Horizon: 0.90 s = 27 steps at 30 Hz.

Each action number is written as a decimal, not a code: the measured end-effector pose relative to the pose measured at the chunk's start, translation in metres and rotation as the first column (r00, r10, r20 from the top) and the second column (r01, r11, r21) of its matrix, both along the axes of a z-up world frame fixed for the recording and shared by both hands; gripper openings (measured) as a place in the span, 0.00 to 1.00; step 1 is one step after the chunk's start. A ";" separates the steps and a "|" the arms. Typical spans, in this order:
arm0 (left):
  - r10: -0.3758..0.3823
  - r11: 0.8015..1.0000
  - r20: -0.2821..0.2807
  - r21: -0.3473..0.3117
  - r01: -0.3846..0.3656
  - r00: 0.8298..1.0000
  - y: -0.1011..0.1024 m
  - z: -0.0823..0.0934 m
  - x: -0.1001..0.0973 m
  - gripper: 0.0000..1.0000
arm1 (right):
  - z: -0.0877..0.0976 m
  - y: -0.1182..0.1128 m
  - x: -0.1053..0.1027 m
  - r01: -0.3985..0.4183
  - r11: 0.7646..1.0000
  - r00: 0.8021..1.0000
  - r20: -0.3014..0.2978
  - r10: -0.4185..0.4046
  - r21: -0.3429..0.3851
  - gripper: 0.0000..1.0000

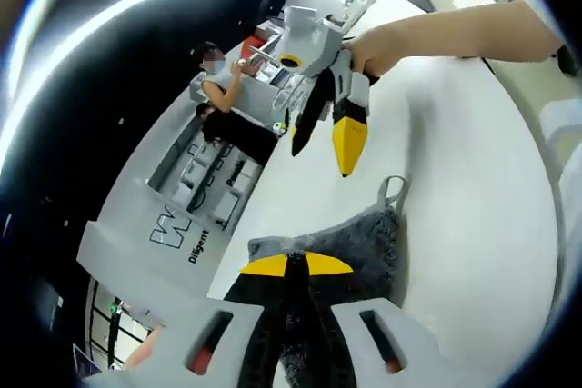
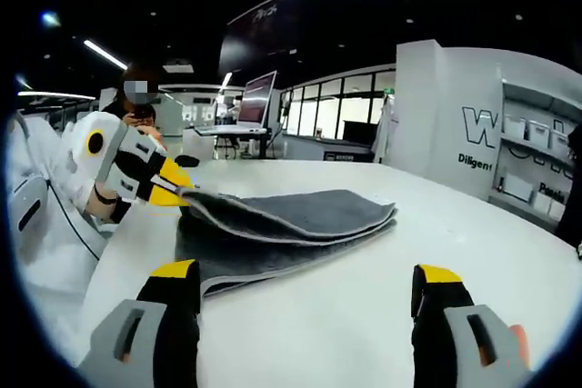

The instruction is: Open the folded towel by lifting each exposed corner and separating the folded layers until the towel lies flat within the target outline without major curled edges

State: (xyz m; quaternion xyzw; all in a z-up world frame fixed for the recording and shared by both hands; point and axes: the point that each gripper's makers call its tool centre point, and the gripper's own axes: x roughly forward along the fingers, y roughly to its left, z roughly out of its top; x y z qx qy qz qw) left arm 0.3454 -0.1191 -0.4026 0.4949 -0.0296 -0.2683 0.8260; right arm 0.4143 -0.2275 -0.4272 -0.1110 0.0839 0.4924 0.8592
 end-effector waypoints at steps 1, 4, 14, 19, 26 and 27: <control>0.008 1.000 0.007 -0.004 -0.008 1.000 0.004 0.003 0.002 0.04 | 0.000 0.000 0.000 0.001 1.000 1.000 0.000 -0.001 -0.001 0.99; 0.042 0.999 0.027 -0.016 -0.042 0.999 0.018 0.013 0.008 0.04 | 0.000 -0.001 0.002 0.005 1.000 1.000 0.000 -0.005 -0.002 0.99; 0.147 0.988 0.065 -0.064 -0.143 0.987 0.057 0.032 0.026 0.04 | -0.003 -0.001 0.002 0.009 1.000 1.000 -0.008 -0.009 -0.010 0.99; 0.197 0.976 0.082 -0.107 -0.187 0.977 0.075 0.042 0.030 0.04 | -0.003 -0.004 0.006 0.010 1.000 1.000 -0.011 -0.010 -0.014 0.99; 0.279 0.952 0.099 -0.157 -0.261 0.955 0.101 0.048 0.033 0.04 | -0.004 -0.008 0.011 0.014 1.000 1.000 -0.014 -0.015 -0.021 0.99; 0.289 0.948 0.093 -0.166 -0.271 0.953 0.105 0.047 0.034 0.04 | -0.004 -0.007 0.010 0.014 1.000 1.000 -0.014 -0.015 -0.021 0.99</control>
